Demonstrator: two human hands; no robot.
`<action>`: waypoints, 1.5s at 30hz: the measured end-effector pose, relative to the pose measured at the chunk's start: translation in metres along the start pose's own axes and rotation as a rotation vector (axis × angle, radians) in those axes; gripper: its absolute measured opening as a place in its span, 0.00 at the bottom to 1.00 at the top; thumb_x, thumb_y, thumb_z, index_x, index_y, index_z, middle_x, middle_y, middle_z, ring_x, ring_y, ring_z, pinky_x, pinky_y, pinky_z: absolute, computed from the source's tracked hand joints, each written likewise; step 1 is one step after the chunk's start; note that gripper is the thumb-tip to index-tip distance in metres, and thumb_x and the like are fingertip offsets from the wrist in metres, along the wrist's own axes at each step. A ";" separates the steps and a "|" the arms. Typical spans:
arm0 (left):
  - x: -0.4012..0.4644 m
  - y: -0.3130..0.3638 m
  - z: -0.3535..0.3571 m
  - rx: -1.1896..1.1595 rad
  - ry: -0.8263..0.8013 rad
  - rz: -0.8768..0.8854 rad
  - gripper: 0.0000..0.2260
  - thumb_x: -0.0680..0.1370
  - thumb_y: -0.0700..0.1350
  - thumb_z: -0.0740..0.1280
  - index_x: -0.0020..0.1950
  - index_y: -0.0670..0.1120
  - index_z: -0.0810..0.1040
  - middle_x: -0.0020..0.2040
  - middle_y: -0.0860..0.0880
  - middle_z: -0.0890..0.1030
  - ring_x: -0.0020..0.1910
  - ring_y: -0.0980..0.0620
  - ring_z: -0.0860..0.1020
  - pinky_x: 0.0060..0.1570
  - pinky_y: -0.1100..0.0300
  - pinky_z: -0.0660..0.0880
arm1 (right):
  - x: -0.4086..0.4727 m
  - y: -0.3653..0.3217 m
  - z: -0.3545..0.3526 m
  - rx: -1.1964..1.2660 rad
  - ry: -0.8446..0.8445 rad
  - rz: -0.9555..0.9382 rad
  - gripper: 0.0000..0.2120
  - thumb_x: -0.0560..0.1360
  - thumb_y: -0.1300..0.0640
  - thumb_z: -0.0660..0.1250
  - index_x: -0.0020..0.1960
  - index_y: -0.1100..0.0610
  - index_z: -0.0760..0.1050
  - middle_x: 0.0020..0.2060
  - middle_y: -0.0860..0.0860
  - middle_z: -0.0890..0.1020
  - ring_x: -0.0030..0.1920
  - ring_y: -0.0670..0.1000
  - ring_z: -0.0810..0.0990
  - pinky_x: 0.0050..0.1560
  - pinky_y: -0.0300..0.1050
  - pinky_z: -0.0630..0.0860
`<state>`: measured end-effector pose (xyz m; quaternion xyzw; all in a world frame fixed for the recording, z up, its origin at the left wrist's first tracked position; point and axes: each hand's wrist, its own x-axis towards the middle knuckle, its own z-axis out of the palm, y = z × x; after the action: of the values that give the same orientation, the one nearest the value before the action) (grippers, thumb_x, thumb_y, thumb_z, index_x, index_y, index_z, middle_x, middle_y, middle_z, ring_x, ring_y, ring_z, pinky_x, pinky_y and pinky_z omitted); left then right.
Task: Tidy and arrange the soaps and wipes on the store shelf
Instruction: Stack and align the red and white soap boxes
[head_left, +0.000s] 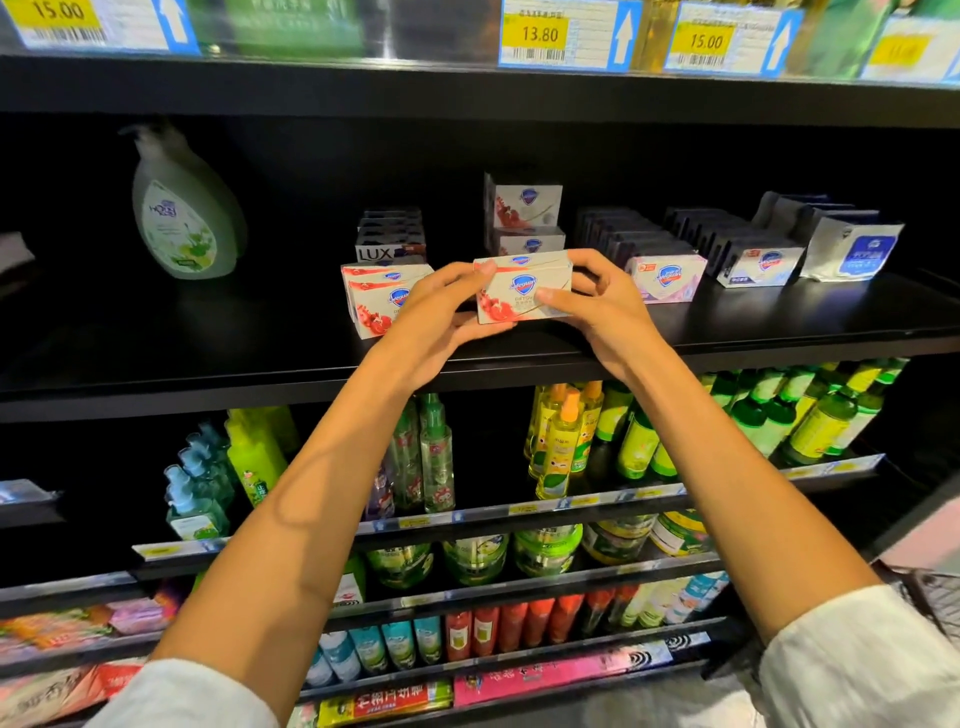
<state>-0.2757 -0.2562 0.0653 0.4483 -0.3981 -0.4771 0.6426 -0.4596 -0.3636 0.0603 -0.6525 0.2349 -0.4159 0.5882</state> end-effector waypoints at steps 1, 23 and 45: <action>0.000 0.000 0.000 -0.008 0.003 -0.001 0.17 0.84 0.45 0.68 0.69 0.37 0.76 0.63 0.40 0.83 0.63 0.43 0.83 0.64 0.41 0.79 | 0.000 0.000 0.000 -0.009 -0.009 0.007 0.22 0.75 0.66 0.75 0.67 0.61 0.75 0.58 0.59 0.86 0.61 0.57 0.85 0.62 0.57 0.81; 0.006 -0.003 -0.002 -0.093 0.047 0.012 0.15 0.82 0.42 0.70 0.68 0.41 0.79 0.64 0.40 0.81 0.63 0.43 0.83 0.63 0.43 0.80 | 0.002 0.000 -0.008 0.115 -0.051 0.000 0.17 0.78 0.66 0.72 0.66 0.65 0.77 0.59 0.60 0.85 0.65 0.58 0.82 0.63 0.57 0.81; 0.002 -0.005 -0.007 0.055 -0.015 0.114 0.25 0.78 0.30 0.70 0.73 0.48 0.74 0.70 0.43 0.76 0.68 0.45 0.79 0.58 0.48 0.82 | 0.003 -0.003 -0.005 0.136 -0.047 0.095 0.18 0.79 0.63 0.71 0.68 0.62 0.77 0.59 0.62 0.85 0.60 0.62 0.84 0.57 0.60 0.84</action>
<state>-0.2697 -0.2574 0.0590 0.4387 -0.4407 -0.4322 0.6530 -0.4621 -0.3681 0.0633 -0.6089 0.2228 -0.3871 0.6556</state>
